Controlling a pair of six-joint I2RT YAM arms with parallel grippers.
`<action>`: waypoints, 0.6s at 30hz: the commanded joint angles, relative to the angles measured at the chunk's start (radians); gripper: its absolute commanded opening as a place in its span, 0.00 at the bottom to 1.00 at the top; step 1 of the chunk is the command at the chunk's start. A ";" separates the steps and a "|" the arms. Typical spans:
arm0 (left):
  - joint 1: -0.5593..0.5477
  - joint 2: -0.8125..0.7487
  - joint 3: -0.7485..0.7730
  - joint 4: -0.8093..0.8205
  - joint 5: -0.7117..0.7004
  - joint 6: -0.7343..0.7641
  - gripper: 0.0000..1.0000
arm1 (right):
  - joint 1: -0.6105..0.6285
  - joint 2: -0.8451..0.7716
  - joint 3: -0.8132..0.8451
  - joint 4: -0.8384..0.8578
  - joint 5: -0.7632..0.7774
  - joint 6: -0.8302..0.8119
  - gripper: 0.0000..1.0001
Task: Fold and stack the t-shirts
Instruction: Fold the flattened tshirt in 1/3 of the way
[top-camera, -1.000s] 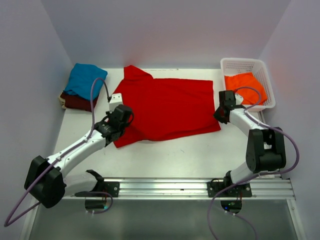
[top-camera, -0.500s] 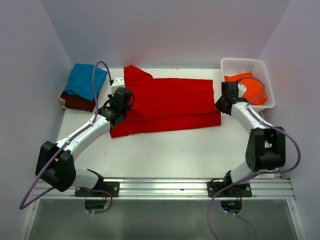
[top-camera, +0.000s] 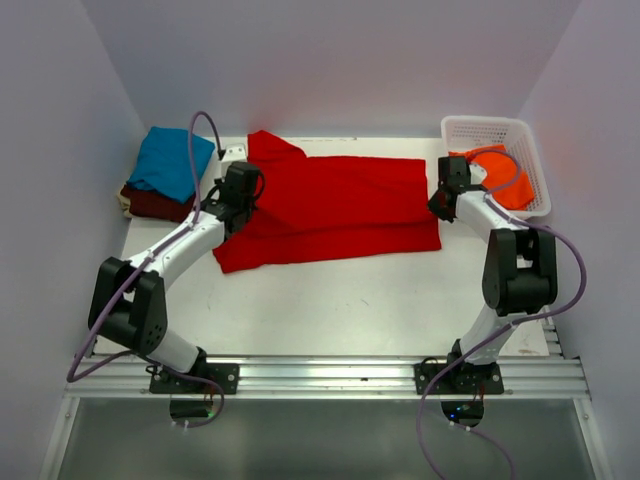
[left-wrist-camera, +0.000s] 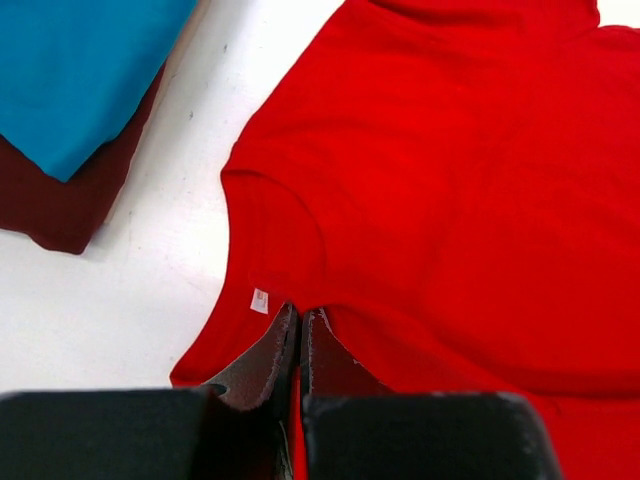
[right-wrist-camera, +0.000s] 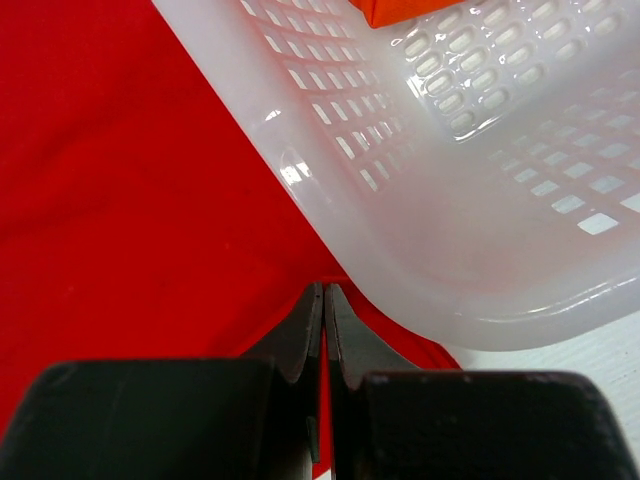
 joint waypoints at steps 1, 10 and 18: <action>0.013 0.016 0.055 0.064 0.021 0.027 0.00 | -0.009 0.004 0.040 0.032 0.027 -0.009 0.00; 0.019 0.105 0.128 0.035 0.024 0.007 1.00 | -0.009 -0.011 0.029 0.031 -0.013 -0.041 0.52; 0.018 -0.073 -0.049 0.027 0.152 -0.071 1.00 | -0.004 -0.235 -0.136 0.113 -0.203 -0.150 0.62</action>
